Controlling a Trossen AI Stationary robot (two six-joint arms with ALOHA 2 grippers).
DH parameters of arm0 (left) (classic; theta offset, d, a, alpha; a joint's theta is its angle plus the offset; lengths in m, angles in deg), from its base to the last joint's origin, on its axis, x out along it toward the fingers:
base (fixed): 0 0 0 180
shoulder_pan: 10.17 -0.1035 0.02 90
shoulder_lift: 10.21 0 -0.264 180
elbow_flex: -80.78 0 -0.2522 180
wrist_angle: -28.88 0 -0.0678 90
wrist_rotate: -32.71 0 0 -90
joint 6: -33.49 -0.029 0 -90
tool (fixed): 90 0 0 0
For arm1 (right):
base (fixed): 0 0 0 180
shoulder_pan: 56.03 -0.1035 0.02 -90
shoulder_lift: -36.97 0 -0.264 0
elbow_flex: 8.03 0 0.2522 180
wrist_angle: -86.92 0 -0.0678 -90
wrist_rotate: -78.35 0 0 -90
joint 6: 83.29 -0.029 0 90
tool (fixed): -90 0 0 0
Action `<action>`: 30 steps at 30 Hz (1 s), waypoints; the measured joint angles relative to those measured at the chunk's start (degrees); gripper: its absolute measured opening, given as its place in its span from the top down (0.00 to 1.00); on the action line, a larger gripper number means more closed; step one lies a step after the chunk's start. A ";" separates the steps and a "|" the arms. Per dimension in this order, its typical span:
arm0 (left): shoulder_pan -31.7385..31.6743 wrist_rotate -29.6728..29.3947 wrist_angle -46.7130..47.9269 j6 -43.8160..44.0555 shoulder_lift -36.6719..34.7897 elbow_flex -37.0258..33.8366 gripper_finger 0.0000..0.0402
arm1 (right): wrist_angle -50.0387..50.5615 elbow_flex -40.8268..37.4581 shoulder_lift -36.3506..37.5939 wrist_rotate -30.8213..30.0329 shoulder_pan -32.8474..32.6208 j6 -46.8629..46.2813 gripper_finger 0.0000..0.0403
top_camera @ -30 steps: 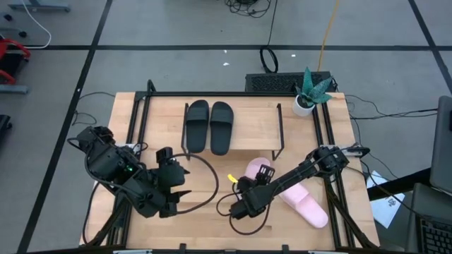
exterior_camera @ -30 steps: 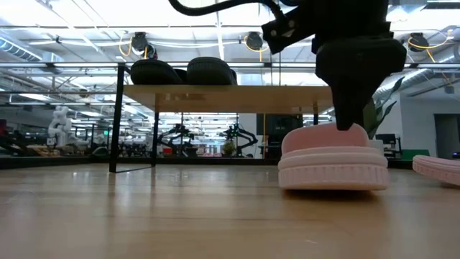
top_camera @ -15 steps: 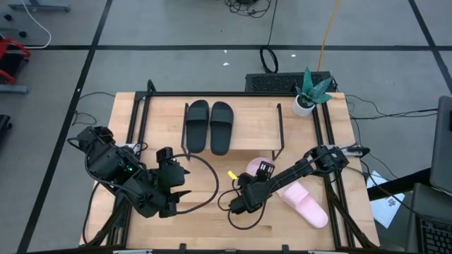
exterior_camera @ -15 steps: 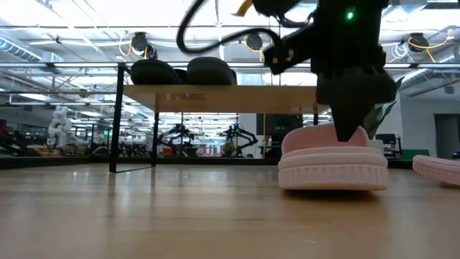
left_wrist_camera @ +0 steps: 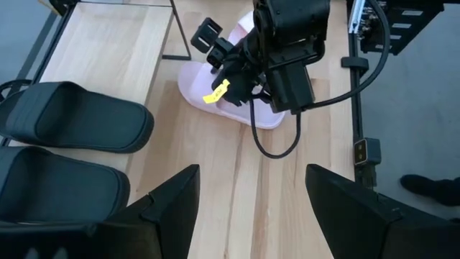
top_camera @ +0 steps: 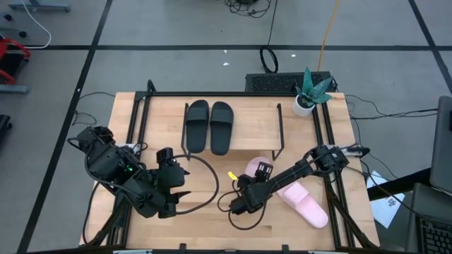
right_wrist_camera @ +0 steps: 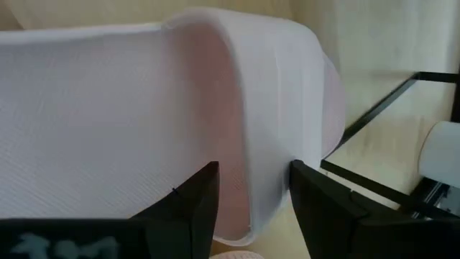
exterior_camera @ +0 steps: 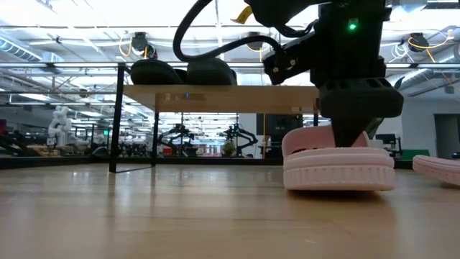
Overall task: Pick and place slides into the shelf
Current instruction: Put the left pink slide next to the black slide on the shelf
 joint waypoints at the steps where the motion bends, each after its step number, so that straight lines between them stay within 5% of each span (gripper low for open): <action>1: 0.03 0.30 -0.02 0.00 0.00 0.00 0.37 | -0.11 0.02 0.00 0.02 0.00 0.00 0.60; 30: 0.07 2.29 0.00 0.07 0.00 0.00 0.37 | -0.38 0.01 0.00 0.28 0.00 0.86 0.60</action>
